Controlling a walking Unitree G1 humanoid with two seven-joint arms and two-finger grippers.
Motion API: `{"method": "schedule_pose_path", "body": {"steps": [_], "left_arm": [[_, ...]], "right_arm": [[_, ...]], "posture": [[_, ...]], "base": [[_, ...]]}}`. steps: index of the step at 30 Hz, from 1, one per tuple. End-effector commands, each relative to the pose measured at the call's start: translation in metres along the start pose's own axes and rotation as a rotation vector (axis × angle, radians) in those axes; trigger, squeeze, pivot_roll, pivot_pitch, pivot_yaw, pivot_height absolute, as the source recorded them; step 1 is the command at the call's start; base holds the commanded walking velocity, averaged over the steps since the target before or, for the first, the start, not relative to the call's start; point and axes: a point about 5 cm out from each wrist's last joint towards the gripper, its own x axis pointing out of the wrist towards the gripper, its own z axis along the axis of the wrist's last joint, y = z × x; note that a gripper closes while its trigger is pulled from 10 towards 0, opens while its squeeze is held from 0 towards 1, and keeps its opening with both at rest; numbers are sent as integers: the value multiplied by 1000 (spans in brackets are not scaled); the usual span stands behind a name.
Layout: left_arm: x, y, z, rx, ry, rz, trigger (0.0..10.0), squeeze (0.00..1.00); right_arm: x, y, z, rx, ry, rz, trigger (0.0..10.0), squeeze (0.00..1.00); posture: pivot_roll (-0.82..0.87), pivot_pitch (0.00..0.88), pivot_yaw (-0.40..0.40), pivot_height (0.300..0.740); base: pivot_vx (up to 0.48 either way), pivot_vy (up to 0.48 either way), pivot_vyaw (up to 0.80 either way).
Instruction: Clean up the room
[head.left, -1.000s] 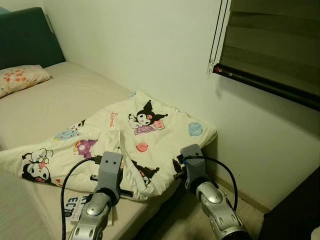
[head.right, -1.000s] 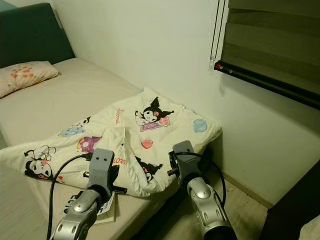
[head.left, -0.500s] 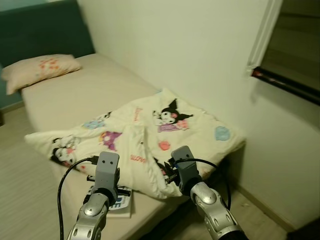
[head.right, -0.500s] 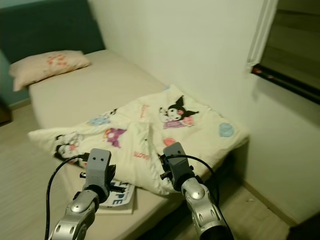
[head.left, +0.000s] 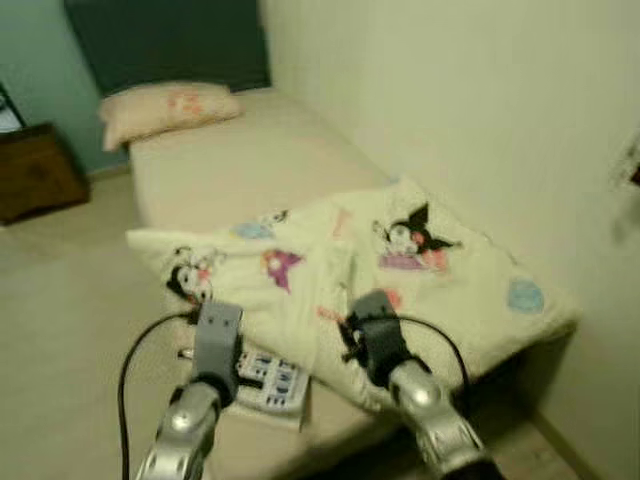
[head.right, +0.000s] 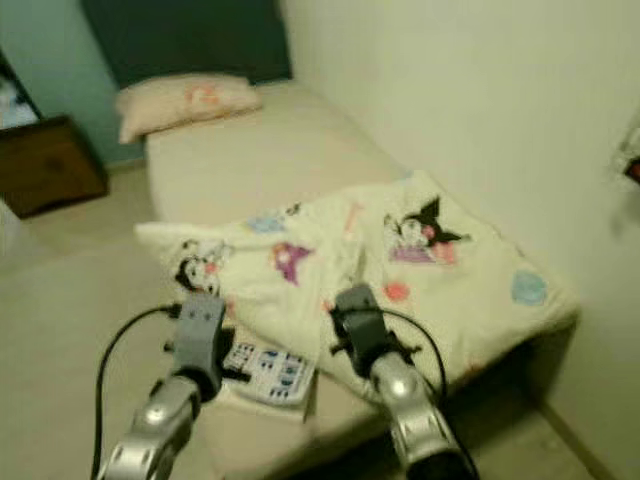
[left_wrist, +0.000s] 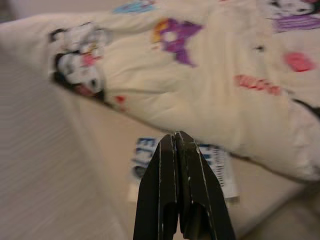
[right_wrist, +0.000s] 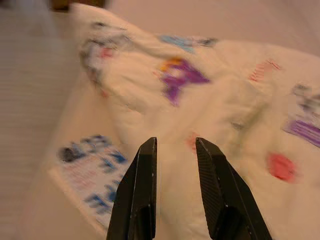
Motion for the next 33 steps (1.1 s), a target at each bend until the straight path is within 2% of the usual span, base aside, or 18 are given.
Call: {"method": "schedule_pose_path", "body": {"steps": [1, 15, 28, 31, 33], "left_arm": [[-3, 1, -7, 8, 21, 5, 10000, 0], [-4, 2, -7, 3, 21, 9, 10000, 0], [-5, 1, -6, 1, 22, 12, 10000, 0], [-5, 1, -7, 0, 24, 12, 10000, 0], [-5, 2, -6, -2, 25, 14, 10000, 0]], "right_arm": [[-2, 0, -5, 7, 12, -10, 10000, 0], [-5, -1, -8, 30, 22, -18, 10000, 0], [-4, 1, -8, 11, 24, -1, 10000, 0], [-4, 1, -7, 35, 15, -15, 10000, 0], [-4, -4, -9, 92, 29, -54, 10000, 0]], "posture": [[-41, 102, 28, 740], [-41, 105, 35, 740], [-37, 107, 34, 740], [-37, 107, 35, 740], [-36, 107, 35, 740]], "base": [[0, 0, 800], [0, 0, 771], [0, 0, 777], [0, 0, 600], [0, 0, 0]]}}
